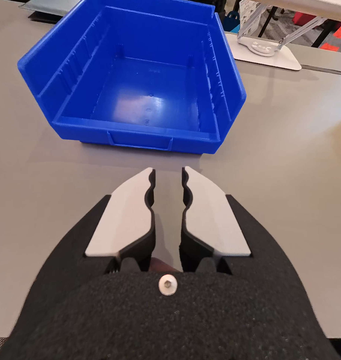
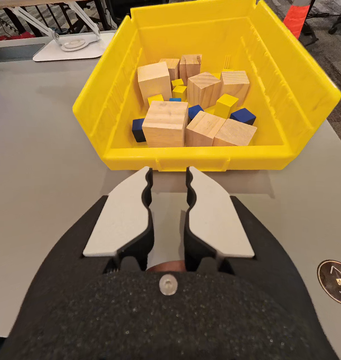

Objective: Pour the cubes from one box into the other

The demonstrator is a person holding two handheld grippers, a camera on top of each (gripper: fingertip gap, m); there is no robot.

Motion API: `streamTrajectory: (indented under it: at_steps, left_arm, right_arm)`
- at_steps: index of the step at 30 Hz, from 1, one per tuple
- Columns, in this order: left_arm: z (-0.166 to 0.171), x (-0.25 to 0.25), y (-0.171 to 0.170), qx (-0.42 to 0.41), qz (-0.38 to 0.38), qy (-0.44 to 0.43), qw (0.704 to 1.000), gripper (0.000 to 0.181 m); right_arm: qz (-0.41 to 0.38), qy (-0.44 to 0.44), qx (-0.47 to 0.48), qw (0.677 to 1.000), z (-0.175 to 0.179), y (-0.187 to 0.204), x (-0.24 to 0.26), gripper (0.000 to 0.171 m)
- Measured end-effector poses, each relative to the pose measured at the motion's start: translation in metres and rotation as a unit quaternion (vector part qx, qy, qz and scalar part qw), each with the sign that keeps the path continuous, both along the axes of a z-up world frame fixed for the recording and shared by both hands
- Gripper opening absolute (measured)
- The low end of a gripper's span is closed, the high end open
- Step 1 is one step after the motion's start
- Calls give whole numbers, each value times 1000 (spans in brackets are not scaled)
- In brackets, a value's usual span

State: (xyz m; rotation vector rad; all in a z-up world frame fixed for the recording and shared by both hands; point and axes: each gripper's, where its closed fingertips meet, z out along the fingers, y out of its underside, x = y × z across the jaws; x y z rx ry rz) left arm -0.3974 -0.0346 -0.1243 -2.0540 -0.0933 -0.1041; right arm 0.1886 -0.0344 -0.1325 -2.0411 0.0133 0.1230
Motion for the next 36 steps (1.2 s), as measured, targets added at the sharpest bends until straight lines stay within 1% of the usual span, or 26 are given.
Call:
streamTrajectory:
  at_steps: [5, 14, 17, 19, 20, 22, 24, 26, 27, 29, 30, 31, 33, 34, 36]
  left_arm:
    - [1, 4, 2, 5, -9, 21, 1000, 25]
    - [-6, 17, 3, -10, -33, 36, 999, 25]
    - [0, 36, 2, -5, -54, 52, 997, 28]
    - [6, 76, -1, -5, -99, 46, 994, 35]
    - [9, 106, -3, -8, -135, 38, 990, 37]
    - [17, 177, -9, -8, -211, 28, 977, 44]
    - [27, 247, -11, 12, -259, 37, 965, 43]
    - [32, 317, -10, 27, -291, 35, 956, 43]
    - [32, 352, -8, 24, -306, 28, 951, 43]
    - [26, 419, -1, 12, -328, 15, 945, 48]
    - [20, 448, 5, 4, -332, 6, 943, 53]
    - [14, 473, 12, -7, -330, -6, 944, 55]
    - [3, 509, 31, -16, -312, -20, 950, 55]
    - [-3, 521, 42, -18, -300, -15, 954, 55]
    - [-17, 535, 59, -31, -276, -4, 961, 49]
  right_arm:
    - [-7, -5, -2, 1000, -1, 0, 6, 32]
    - [-7, -16, 2, 1000, 1, 2, 8, 31]
    - [-5, -33, 5, 999, 2, 3, 8, 32]
    - [-13, -45, 20, 999, 16, 6, 16, 32]
    - [-19, -31, 38, 999, 30, 8, 21, 32]
    - [-30, -5, 69, 997, 62, 15, 35, 32]
    - [-42, -29, 76, 996, 85, 23, 54, 35]
    - [-40, -56, 69, 995, 93, 31, 71, 36]
    - [-53, -76, 62, 994, 89, 34, 85, 36]
    - [-126, -90, 59, 986, 71, 35, 122, 36]
    - [-131, -73, 62, 987, 58, 35, 128, 36]
    - [-119, -46, 58, 990, 43, 36, 128, 36]
    - [-100, -12, 29, 994, 16, 38, 130, 40]
    - [-93, -2, 20, 995, 9, 40, 131, 42]
    - [-88, 13, 23, 996, 8, 49, 134, 43]
